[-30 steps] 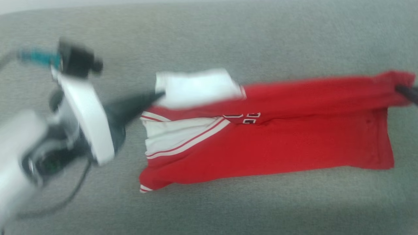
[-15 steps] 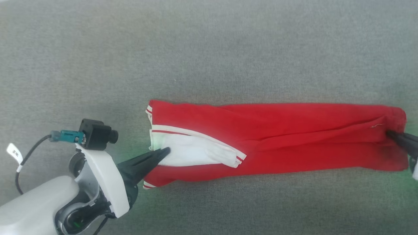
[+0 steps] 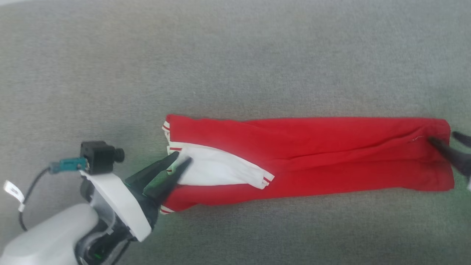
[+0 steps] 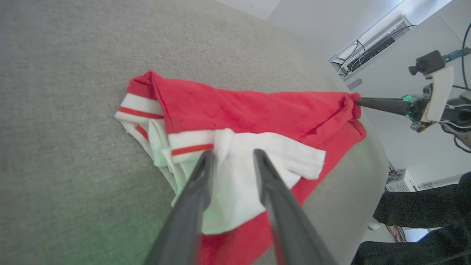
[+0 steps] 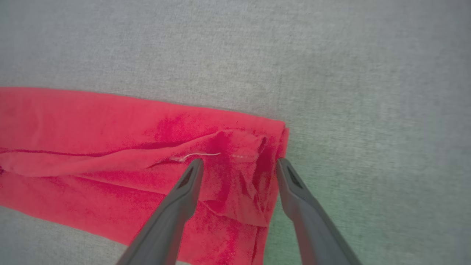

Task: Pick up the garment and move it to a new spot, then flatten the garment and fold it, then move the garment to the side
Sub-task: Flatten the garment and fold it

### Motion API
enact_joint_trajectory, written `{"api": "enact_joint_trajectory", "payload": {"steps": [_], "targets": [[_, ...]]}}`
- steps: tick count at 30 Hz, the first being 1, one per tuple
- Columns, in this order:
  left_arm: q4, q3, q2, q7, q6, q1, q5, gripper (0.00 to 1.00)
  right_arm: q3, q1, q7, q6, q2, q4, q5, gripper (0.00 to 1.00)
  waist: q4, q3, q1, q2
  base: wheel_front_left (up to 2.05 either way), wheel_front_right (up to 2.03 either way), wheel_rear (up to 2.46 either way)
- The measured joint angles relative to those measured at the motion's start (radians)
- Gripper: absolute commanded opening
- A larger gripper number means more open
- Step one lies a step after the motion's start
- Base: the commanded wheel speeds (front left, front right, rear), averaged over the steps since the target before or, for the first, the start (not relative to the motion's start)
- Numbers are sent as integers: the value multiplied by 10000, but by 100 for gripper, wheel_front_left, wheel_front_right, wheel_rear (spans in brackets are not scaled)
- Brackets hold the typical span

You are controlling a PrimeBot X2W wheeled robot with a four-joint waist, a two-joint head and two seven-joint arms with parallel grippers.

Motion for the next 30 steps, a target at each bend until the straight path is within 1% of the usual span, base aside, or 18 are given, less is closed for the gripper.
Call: {"api": "enact_joint_trajectory", "payload": {"steps": [2, 4, 6, 9, 14, 17, 19, 22, 25, 28, 30], "targets": [[13, 198, -173, -171, 0, 291, 113, 100, -249, 69, 79, 0, -159, 90, 46, 100, 97, -157, -1, 0, 0, 0, 0], [98, 656, -334, -247, 0, 646, 230, 100, -527, 202, 288, 0, -192, 297, 153, 100, 234, -307, 0, 0, 0, 0, 0], [115, 1645, -738, -265, 0, 1168, 502, 100, -802, 388, 610, 0, -190, 583, 351, 100, 411, -439, 0, 0, 0, 0, 0], [222, 2734, -1373, -272, 0, 2109, 1124, 100, -1141, 662, 1068, -2, -146, 1035, 447, 100, 697, -625, -1, 0, 0, 0, 0], [836, 4416, -2372, -274, 0, 3382, 2546, 100, -1415, 866, 1542, 0, 244, 1626, 449, 100, 1175, -871, 0, 0, 0, 0, 0], [911, 5482, -3028, -272, 0, 4033, 3198, 100, -1559, 859, 1758, -2, 537, 1873, 378, 100, 1396, -952, -1, 0, 0, 0, 0], [849, 6220, -3359, -274, 0, 4390, 3544, 100, -1651, 769, 1873, -2, 681, 2013, 213, 100, 1475, -958, 0, 0, 0, 0, 0], [917, 7187, -3705, -274, 0, 4777, 4744, 100, -1753, 523, 2034, -2, 928, 2265, -19, 100, 1530, -932, 0, 0, 0, 0, 0], [826, 8119, -4205, -274, 0, 5058, 5791, 100, -1812, 164, 2182, -2, 1246, 2587, -282, 100, 1514, -917, 0, 0, 0, 0, 0], [798, 8949, -4307, -274, 0, 5089, 7994, 100, -1810, -213, 2309, -2, 1522, 2957, -652, 100, 1504, -908, -1, 0, 0, 0, 0], [621, 9599, -4823, -274, 0, 5165, 8844, 100, -1766, -391, 2462, -6, 1655, 3108, -859, 100, 1514, -911, -1, 0, 0, 0, 0]]}}
